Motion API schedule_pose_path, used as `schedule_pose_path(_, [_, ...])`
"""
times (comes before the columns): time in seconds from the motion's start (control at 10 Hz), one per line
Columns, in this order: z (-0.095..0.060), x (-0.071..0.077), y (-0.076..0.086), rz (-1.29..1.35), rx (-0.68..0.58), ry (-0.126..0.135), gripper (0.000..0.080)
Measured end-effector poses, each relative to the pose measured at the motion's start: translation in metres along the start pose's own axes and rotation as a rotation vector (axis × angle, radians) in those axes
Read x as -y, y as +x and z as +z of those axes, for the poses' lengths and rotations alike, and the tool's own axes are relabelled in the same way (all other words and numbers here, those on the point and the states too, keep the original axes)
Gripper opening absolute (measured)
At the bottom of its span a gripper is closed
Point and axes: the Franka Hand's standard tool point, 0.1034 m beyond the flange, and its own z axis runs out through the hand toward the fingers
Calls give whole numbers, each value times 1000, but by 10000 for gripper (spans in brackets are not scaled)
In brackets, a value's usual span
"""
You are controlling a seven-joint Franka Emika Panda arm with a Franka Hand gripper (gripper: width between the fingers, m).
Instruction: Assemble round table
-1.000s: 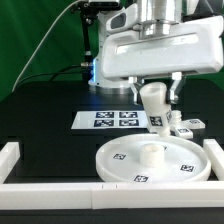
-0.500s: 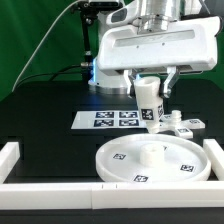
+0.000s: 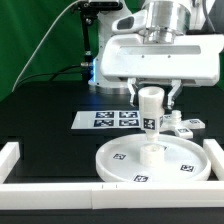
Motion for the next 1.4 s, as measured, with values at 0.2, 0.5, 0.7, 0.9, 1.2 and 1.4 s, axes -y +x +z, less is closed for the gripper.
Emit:
schedule_pose_path(0.2, [8,0,-6,-21,-3,-16,407])
schedule_pose_path(0.5, [12,2,-2,-23,-10,-17,407])
schedule_pose_path(0.7, [16,3,-9,-28,-23,-20,407])
schedule_pose_path(0.9, [21,1,-18,-36,-30,-31,407])
schedule_pose_path(1.2, [22,-4,-17,-31,-46,-32,407])
schedule_pose_path(1.4, [24,-5,-18,-31,-18,-39,407])
